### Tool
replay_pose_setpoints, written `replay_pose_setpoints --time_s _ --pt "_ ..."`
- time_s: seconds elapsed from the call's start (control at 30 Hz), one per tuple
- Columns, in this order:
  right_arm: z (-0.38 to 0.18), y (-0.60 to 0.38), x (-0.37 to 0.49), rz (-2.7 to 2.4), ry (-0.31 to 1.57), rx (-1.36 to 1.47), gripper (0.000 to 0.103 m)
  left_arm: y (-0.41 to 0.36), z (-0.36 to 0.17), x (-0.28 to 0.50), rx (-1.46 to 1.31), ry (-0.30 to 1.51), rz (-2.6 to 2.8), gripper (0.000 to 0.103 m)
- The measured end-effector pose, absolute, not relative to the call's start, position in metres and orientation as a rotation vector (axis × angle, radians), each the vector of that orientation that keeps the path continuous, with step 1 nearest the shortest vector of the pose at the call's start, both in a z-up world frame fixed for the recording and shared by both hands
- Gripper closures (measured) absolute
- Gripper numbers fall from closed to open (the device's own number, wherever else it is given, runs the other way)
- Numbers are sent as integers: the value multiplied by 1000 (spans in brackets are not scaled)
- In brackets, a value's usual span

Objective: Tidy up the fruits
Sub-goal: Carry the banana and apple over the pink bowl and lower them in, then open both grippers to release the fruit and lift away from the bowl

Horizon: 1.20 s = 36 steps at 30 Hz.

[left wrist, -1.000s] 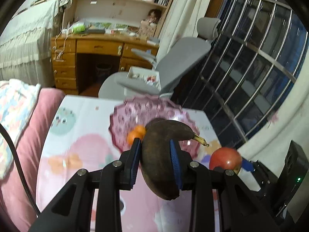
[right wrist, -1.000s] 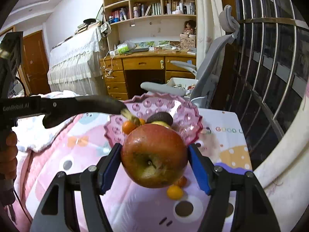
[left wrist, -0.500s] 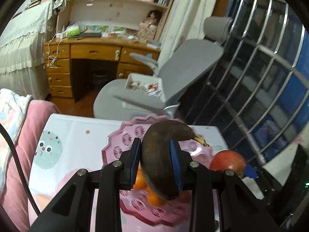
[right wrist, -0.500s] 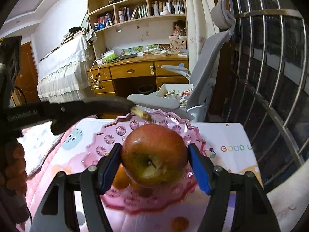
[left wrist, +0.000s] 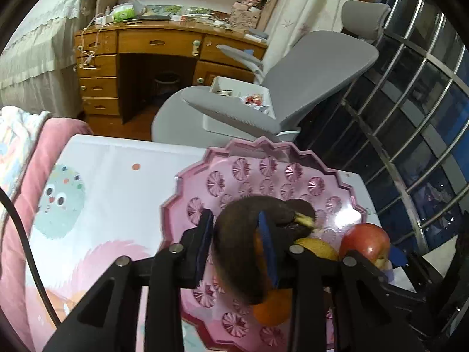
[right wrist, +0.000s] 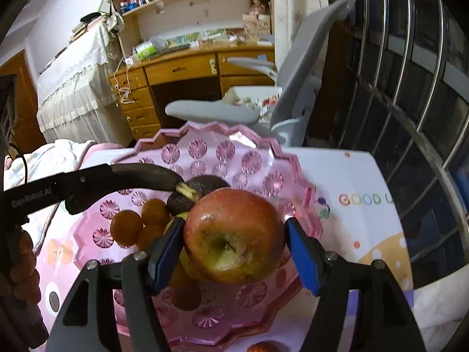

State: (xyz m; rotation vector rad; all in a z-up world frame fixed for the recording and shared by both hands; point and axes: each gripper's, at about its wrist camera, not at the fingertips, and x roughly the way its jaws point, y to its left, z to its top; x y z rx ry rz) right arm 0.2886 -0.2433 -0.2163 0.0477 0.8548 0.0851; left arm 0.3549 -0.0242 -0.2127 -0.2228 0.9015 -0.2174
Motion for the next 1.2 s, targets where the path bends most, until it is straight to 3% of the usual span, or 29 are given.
replay_pose_setpoints --time_s 0.23,0.33,0.7,1.2 --pt "-194 -255 278 68 840 146 31 -23 -177 334 -184 876 -230 21" --pt "-180 -262 265 67 815 186 27 -27 -166 316 -161 870 -241 20" --pt "-182 -290 215 100 853 197 26 -47 -186 261 -233 976 -195 19" --pt "-210 -300 169 269 856 -27 26 -90 -222 207 -261 1112 -178 18"
